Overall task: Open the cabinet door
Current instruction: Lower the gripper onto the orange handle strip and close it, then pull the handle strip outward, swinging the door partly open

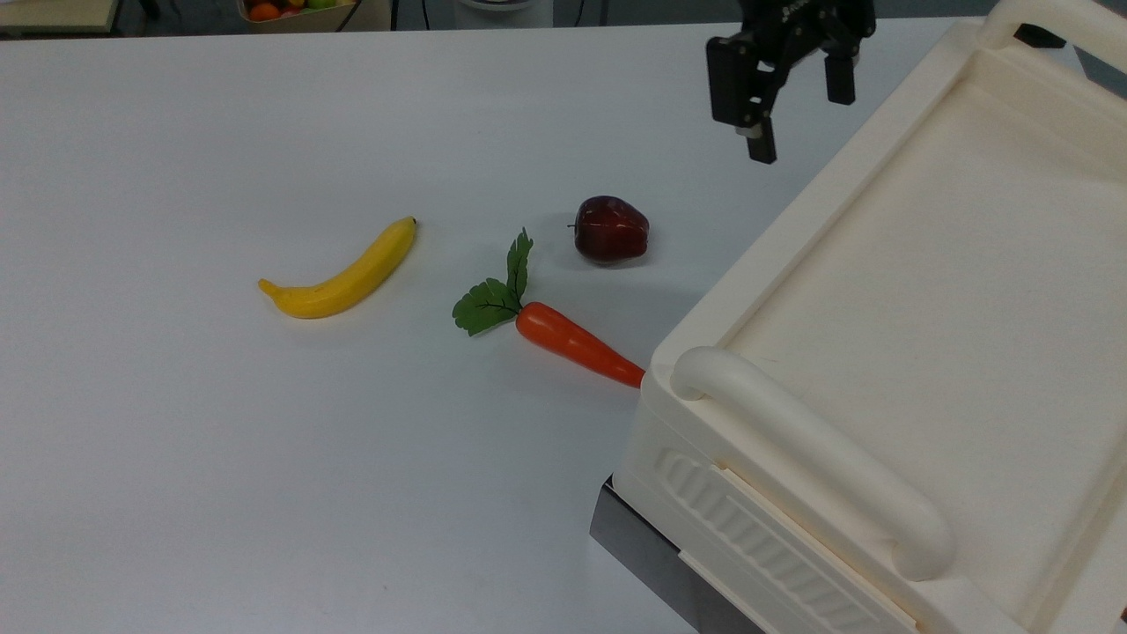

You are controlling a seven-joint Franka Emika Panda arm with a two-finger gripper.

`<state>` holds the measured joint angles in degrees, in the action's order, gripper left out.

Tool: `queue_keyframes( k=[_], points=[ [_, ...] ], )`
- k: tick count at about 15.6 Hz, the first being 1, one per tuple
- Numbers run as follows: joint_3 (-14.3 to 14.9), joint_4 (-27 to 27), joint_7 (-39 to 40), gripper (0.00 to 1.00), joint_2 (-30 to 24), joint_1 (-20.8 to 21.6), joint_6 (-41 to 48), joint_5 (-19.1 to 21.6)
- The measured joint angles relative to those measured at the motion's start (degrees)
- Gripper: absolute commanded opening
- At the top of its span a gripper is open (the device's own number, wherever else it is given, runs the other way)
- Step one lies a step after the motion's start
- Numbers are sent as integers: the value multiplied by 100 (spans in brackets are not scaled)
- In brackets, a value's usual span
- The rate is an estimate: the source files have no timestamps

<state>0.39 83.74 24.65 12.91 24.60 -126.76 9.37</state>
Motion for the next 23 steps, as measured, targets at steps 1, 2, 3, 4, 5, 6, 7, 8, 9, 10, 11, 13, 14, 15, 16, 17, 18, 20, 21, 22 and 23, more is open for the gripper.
queue_keyframes(
  k=[1, 2, 3, 4, 5, 6, 7, 8, 9, 10, 11, 13, 14, 15, 16, 17, 18, 20, 21, 22, 23],
  points=[
    [-44, 0, 38, 91, 49, 3, -139, 0],
    [-65, 0, 76, 85, 97, 11, -265, 0],
    [-70, -5, 108, 80, 146, 19, -339, 0],
    [-75, -15, 118, 73, 198, 23, -406, 0],
    [-82, -49, 129, 69, 253, 24, -478, 0],
    [-88, -99, 144, 63, 304, 24, -507, 0],
    [-92, -138, 164, 59, 336, 24, -509, 0],
    [-93, -165, 188, 53, 351, 24, -509, 0],
    [-94, -175, 213, 44, 353, 24, -509, 0],
    [-98, -181, 237, 34, 352, 24, -509, 0],
    [-110, -182, 299, 30, 349, 25, -502, 0],
    [-121, -182, 377, 25, 345, 25, -493, 0],
    [-127, -182, 406, 19, 344, 26, -489, 0],
    [-141, -182, 408, 15, 337, 27, -471, 0],
    [-144, -182, 408, 14, 335, 27, -468, 0],
    [-144, -182, 408, 14, 334, 27, -459, 0],
    [-149, -184, 392, 14, 320, 26, -406, 9],
    [-146, -203, 388, 14, 307, 6, -315, 12],
    [-146, -219, 367, 14, 307, -1, -266, 18],
    [-146, -240, 309, 14, 307, -10, -204, 22],
    [-146, -255, 271, 14, 305, -19, -147, 22]
  ],
)
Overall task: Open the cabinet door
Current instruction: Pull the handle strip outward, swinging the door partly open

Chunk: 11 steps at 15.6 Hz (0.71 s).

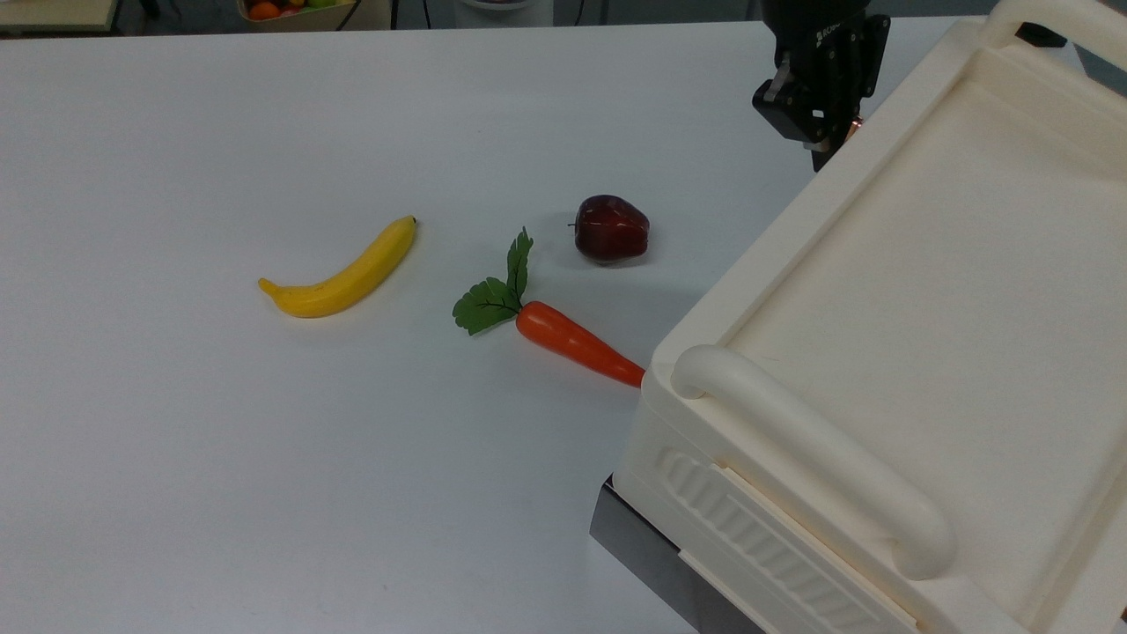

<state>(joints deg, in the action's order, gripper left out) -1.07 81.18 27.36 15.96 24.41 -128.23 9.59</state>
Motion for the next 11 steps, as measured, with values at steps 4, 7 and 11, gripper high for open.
queue_keyframes(
  k=[4, 7, 11],
  points=[
    [16, -24, -60, 15, -53, -33, 252, 0],
    [31, -24, -68, 16, -79, -42, 366, 0],
    [55, -25, -72, 30, -189, -118, 776, -1]
  ],
)
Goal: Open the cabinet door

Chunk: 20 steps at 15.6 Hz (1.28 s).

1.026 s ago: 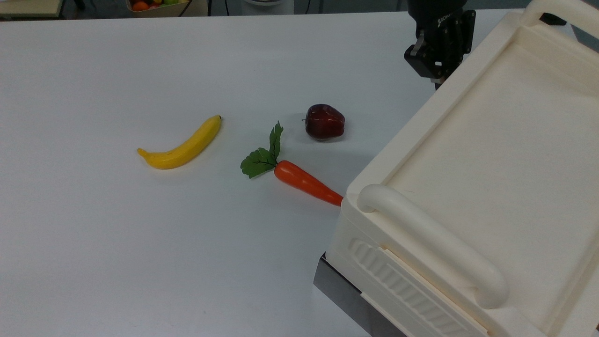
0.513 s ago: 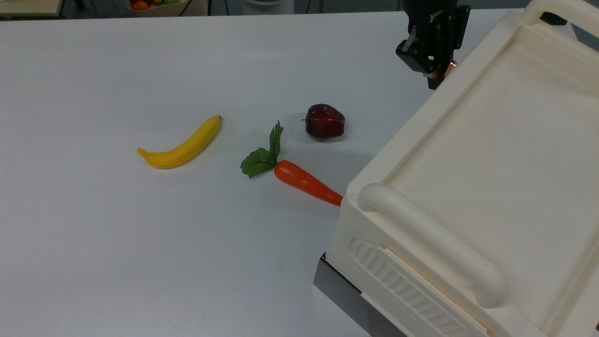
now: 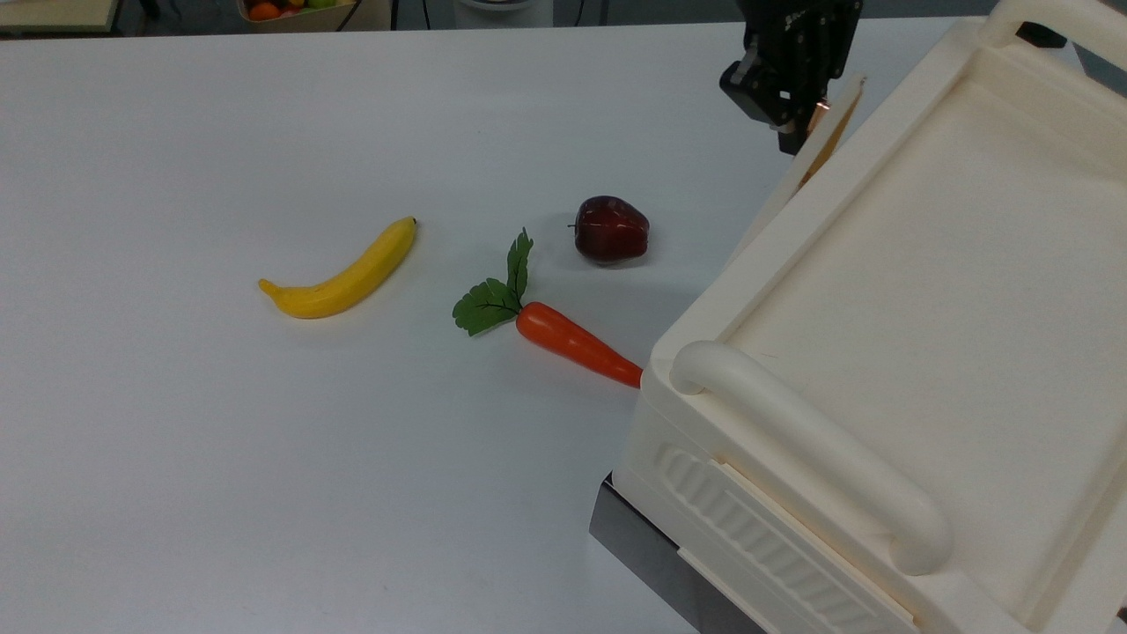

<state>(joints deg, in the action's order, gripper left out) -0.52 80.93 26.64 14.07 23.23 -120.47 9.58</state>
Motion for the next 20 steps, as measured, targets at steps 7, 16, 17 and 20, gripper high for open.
queue_keyframes(
  k=[7, 16, 17, 20],
  points=[
    [26, 1, -34, 77, -351, -331, 1268, 74],
    [-36, 0, -1534, 100, -771, -474, 2053, 81],
    [-46, 0, -1750, 100, -780, -414, 2054, 81],
    [-64, -57, -2170, 100, -789, -154, 2011, 36]
  ],
)
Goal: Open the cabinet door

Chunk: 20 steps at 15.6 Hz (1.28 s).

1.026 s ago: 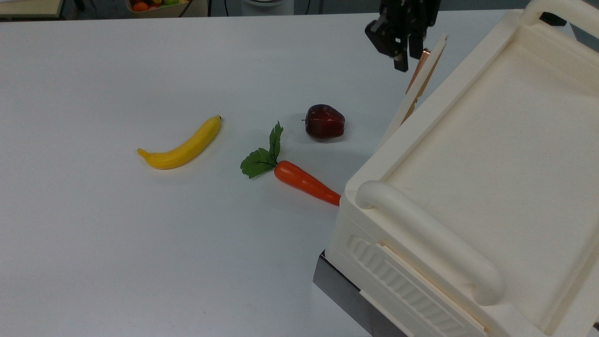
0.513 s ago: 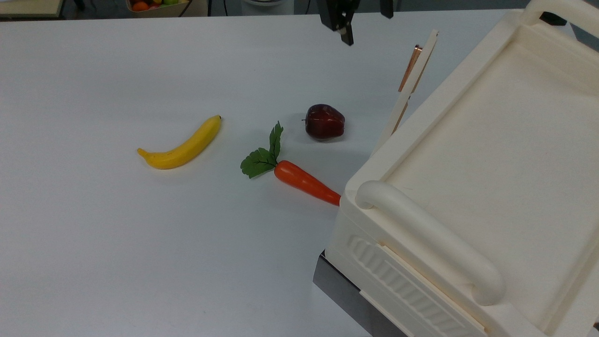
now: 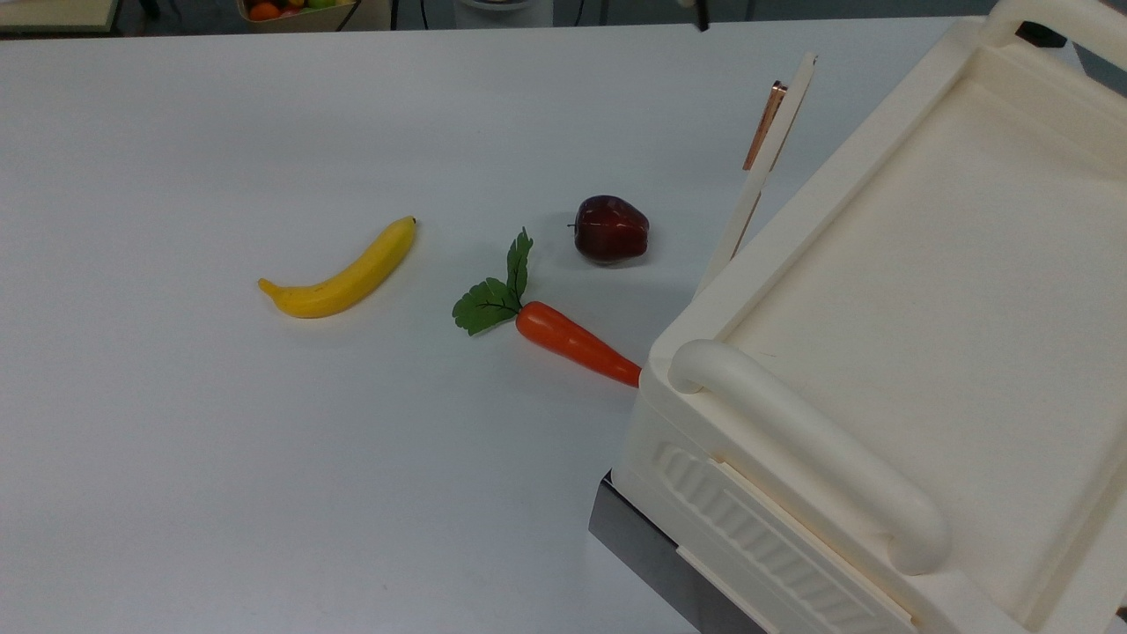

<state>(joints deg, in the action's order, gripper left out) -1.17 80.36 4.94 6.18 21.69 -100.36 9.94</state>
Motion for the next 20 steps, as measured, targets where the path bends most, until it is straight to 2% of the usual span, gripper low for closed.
queue_keyframes(
  k=[3, 7, 12, 20],
  points=[
    [-6, -128, -312, 100, -7, 201, -447, -48],
    [-13, -157, -473, 100, 17, 241, -1262, -194],
    [-221, -135, -541, 100, 326, 261, -2479, -512],
    [-251, -58, -543, 100, 488, 327, -2634, -783]
  ],
)
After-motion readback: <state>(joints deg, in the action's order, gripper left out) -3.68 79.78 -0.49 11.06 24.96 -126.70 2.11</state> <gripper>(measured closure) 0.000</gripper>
